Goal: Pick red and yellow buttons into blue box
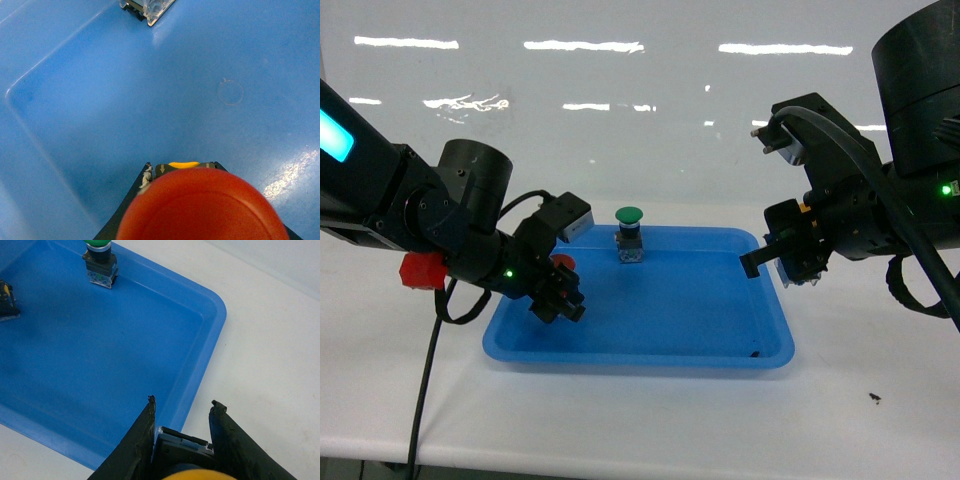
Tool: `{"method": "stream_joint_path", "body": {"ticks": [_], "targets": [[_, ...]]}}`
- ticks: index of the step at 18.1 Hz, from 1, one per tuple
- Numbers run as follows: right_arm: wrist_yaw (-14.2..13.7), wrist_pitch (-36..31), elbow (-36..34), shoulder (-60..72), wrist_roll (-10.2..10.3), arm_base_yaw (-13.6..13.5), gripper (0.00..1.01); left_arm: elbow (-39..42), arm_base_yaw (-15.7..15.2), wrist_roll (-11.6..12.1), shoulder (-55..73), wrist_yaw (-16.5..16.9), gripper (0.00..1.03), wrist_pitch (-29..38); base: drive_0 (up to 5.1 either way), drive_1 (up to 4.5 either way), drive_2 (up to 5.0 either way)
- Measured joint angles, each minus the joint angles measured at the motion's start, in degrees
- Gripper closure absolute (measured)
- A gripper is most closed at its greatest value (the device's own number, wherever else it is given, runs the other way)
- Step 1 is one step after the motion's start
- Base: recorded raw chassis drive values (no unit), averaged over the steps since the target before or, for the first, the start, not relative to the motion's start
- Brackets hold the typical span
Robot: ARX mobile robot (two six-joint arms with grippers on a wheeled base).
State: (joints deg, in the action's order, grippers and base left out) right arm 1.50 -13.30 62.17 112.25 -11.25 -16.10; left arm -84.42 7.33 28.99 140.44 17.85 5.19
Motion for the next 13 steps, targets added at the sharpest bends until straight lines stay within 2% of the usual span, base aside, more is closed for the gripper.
{"method": "stream_joint_path", "body": {"ticks": [1, 6, 8, 10, 13], "targets": [[0.0, 0.0, 0.0, 0.0, 0.0, 0.0, 0.72, 0.0, 0.0, 0.0, 0.0, 0.0, 0.77, 0.0, 0.0, 0.0, 0.0], [0.0, 0.0, 0.0, 0.0, 0.0, 0.0, 0.72, 0.0, 0.0, 0.0, 0.0, 0.0, 0.78, 0.0, 0.0, 0.0, 0.0], [0.0, 0.0, 0.0, 0.0, 0.0, 0.0, 0.72, 1.4, -0.1, 0.0, -0.5, 0.7, 0.78, 3.3, 0.0, 0.0, 0.0], [0.0, 0.0, 0.0, 0.0, 0.0, 0.0, 0.72, 8.1, -0.4, 0.5, -5.0, 2.4, 0.78, 8.2, 0.0, 0.0, 0.0], [0.0, 0.0, 0.0, 0.0, 0.0, 0.0, 0.72, 18.2, -1.5, 0.3, -18.8, 7.1, 0.78, 15.8, 0.0, 0.0, 0.0]]}}
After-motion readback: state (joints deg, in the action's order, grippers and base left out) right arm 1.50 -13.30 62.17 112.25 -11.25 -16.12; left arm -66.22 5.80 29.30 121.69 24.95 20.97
